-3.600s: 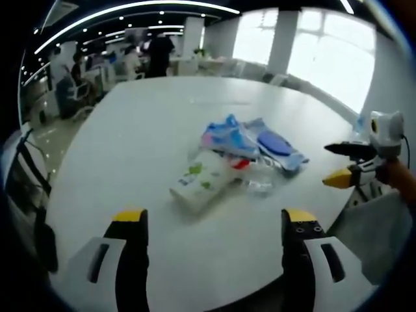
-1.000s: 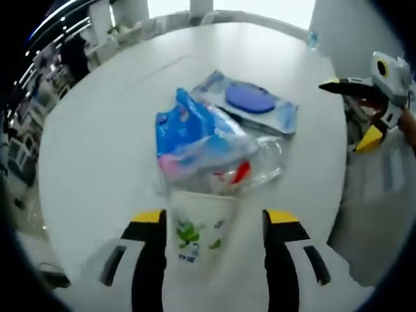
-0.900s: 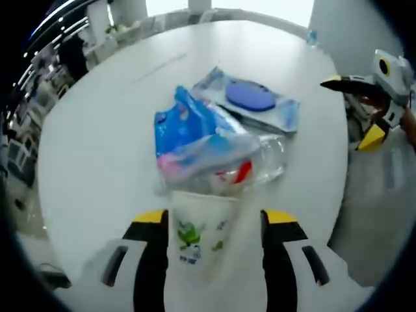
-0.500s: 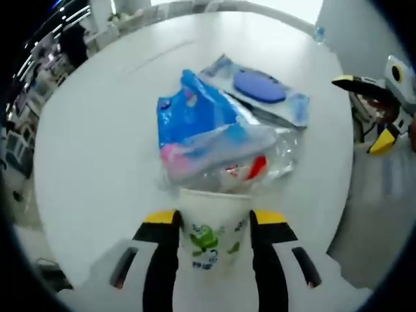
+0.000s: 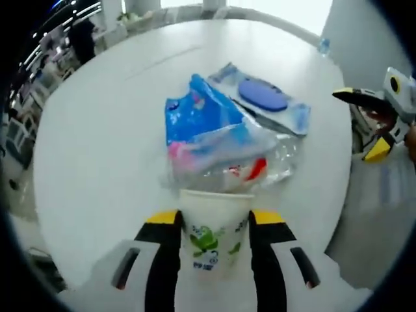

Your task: Arrange the tabletop items into an orderly group along one side of the table until the central work area is clear of visible clutter.

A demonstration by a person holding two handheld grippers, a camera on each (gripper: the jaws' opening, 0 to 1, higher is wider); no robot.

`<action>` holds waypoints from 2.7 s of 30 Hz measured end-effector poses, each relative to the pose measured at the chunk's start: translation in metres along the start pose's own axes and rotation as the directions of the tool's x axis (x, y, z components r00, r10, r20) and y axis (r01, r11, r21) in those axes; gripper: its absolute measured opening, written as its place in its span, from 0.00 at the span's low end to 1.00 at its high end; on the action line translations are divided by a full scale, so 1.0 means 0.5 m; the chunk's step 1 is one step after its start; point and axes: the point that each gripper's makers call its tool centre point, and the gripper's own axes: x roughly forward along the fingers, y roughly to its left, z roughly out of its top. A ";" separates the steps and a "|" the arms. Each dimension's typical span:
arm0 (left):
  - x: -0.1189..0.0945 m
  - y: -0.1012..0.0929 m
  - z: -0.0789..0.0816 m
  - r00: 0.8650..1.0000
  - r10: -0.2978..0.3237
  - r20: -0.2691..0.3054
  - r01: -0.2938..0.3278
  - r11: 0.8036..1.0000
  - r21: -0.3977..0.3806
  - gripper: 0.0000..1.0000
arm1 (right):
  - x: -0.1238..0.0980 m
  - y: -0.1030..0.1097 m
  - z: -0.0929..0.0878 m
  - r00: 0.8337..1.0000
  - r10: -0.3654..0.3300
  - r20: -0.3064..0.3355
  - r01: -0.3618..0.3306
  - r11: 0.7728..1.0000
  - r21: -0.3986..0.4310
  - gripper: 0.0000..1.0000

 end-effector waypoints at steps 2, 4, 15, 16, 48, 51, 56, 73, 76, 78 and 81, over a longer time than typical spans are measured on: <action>-0.007 0.002 0.001 1.000 0.011 0.018 -0.011 1.000 -0.001 0.38 | 0.000 0.002 0.000 1.000 0.005 0.000 -0.005 1.000 -0.002 0.97; -0.020 0.003 0.003 0.998 0.028 0.052 -0.029 1.000 0.011 0.38 | 0.001 0.009 0.003 1.000 0.021 0.005 -0.020 1.000 -0.011 0.96; -0.069 -0.020 0.029 0.965 -0.013 0.263 0.035 0.996 -0.077 0.38 | 0.001 0.031 0.006 0.998 0.065 0.014 -0.064 0.998 -0.015 0.95; -0.072 -0.022 0.035 0.958 -0.017 0.286 0.043 0.995 -0.086 0.38 | 0.001 0.032 0.007 0.998 0.067 0.015 -0.067 0.998 -0.015 0.95; -0.210 -0.232 0.186 0.582 -0.375 0.722 0.542 0.841 0.000 0.38 | -0.044 0.172 0.103 0.869 0.413 0.272 -0.434 0.901 0.019 0.76; -0.220 -0.248 0.194 0.553 -0.399 0.731 0.561 0.828 0.027 0.38 | -0.048 0.186 0.106 0.856 0.437 0.276 -0.454 0.891 -0.003 0.75; -0.230 -0.273 0.201 0.516 -0.431 0.740 0.582 0.810 0.067 0.38 | -0.053 0.195 0.111 0.842 0.459 0.285 -0.474 0.880 -0.017 0.69; -0.262 -0.318 0.219 0.412 -0.489 0.769 0.617 0.770 0.159 0.38 | -0.082 0.213 0.139 0.777 0.517 0.359 -0.552 0.834 -0.008 0.47; -0.261 -0.319 0.216 0.412 -0.489 0.768 0.614 0.773 0.162 0.38 | -0.082 0.214 0.138 0.776 0.520 0.356 -0.552 0.834 -0.016 0.46; -0.263 -0.320 0.217 0.406 -0.491 0.770 0.618 0.768 0.164 0.38 | -0.084 0.217 0.138 0.770 0.528 0.358 -0.559 0.829 -0.019 0.45; -0.268 -0.320 0.217 0.397 -0.492 0.775 0.621 0.766 0.168 0.38 | -0.086 0.222 0.138 0.765 0.537 0.356 -0.564 0.825 -0.033 0.43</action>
